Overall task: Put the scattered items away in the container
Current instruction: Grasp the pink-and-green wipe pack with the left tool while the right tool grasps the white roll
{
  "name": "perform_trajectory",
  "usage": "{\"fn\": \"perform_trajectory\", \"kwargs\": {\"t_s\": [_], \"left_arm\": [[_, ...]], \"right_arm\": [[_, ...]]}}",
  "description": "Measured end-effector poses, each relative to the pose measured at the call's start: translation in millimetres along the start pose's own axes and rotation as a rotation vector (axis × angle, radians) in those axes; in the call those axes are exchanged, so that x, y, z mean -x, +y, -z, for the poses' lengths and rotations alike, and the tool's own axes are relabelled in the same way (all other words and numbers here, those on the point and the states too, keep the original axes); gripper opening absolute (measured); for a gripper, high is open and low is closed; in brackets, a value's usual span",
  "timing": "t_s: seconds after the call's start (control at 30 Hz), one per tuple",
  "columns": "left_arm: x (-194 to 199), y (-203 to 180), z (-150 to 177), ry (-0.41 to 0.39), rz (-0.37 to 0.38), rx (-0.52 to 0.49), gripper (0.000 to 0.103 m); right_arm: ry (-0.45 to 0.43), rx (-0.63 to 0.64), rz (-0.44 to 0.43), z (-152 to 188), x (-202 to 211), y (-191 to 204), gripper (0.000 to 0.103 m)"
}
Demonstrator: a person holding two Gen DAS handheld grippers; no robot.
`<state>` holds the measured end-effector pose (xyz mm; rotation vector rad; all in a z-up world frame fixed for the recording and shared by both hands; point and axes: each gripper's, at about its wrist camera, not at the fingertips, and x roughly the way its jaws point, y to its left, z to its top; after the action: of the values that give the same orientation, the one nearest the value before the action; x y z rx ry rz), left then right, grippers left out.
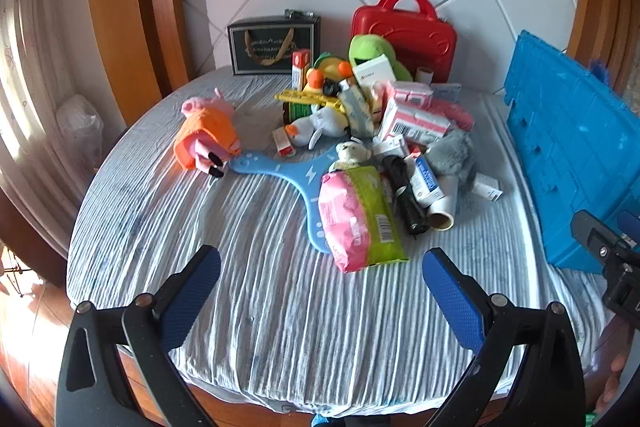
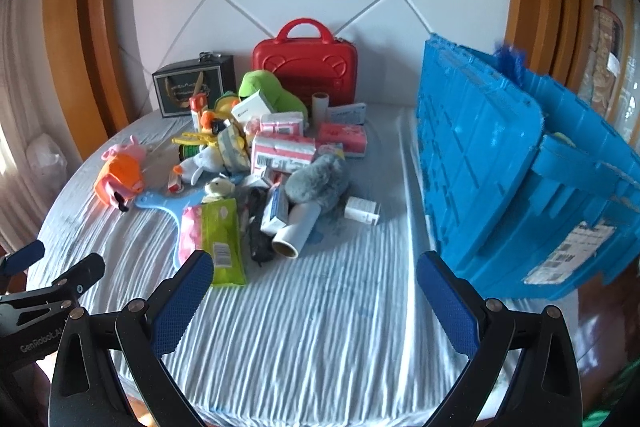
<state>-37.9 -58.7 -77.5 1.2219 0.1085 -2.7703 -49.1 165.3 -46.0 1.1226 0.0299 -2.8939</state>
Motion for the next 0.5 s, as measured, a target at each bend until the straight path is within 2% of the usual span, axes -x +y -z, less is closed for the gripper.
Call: {"fn": "perform_trajectory", "kwargs": {"t_s": [0.2, 0.5], "left_arm": [[-57.9, 1.1, -2.4, 0.115, -0.026, 0.046, 0.103], [-157.3, -37.6, -26.1, 0.267, -0.06, 0.027, 0.103]], "right_arm": [[0.122, 0.005, -0.04, -6.1, -67.3, -2.3, 0.103], [0.289, 0.048, -0.121, -27.7, -174.1, -14.0, 0.103]]}}
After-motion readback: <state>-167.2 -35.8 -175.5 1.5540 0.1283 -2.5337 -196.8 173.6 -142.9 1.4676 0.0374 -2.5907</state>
